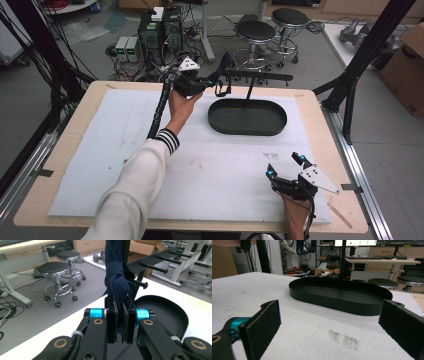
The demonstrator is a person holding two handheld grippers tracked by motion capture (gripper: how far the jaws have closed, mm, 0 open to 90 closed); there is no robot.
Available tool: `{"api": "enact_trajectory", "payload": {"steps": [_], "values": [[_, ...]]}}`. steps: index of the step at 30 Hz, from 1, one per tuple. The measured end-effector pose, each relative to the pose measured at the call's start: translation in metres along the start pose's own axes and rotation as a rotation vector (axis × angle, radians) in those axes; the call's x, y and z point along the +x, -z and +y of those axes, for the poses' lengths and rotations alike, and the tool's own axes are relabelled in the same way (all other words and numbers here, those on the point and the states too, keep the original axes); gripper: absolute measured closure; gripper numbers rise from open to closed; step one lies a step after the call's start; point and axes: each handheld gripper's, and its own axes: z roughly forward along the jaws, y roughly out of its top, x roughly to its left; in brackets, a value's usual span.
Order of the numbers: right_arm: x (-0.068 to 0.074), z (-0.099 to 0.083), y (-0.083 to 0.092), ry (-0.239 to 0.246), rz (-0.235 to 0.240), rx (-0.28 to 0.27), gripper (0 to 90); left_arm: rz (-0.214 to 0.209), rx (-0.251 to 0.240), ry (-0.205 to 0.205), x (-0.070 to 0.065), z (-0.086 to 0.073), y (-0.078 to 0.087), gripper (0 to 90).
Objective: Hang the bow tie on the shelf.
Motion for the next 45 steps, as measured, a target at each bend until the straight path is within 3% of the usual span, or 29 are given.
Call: {"api": "enact_trajectory", "payload": {"steps": [6,10,14,28,31,36,40,42,45], "values": [[0.0,0.0,0.0,0.001,-0.001,-0.001,3.1,0.009,-0.013,0.019,0.009,-0.011,0.013,84.6],[0.0,0.0,0.0,0.001,-0.002,-0.001,3.1,0.008,-0.016,0.006,0.012,-0.018,0.022,84.3],[0.0,0.0,0.0,0.006,-0.003,0.0,3.2,0.015,0.003,0.02,0.016,-0.027,0.028,83.9],[-0.001,0.0,0.0,-0.001,-0.001,-0.008,3.1,-0.081,0.115,0.083,0.009,-0.049,0.01,79.5],[-0.001,0.0,0.001,-0.011,0.007,-0.01,3.1,-0.092,0.119,0.084,0.009,-0.049,0.01,78.0],[-0.002,0.0,0.001,-0.01,0.012,-0.008,3.1,-0.098,0.098,0.063,0.008,-0.047,0.012,69.5],[-0.002,0.0,0.0,0.0,0.015,-0.008,3.1,-0.134,0.062,0.113,0.014,-0.047,0.016,50.9],[-0.002,0.0,0.0,-0.001,0.015,-0.009,3.2,-0.109,0.033,0.098,0.012,-0.049,0.023,39.0],[-0.002,0.0,0.0,-0.001,0.014,-0.009,3.1,-0.104,0.024,0.052,0.01,-0.05,0.029,22.1]]}}
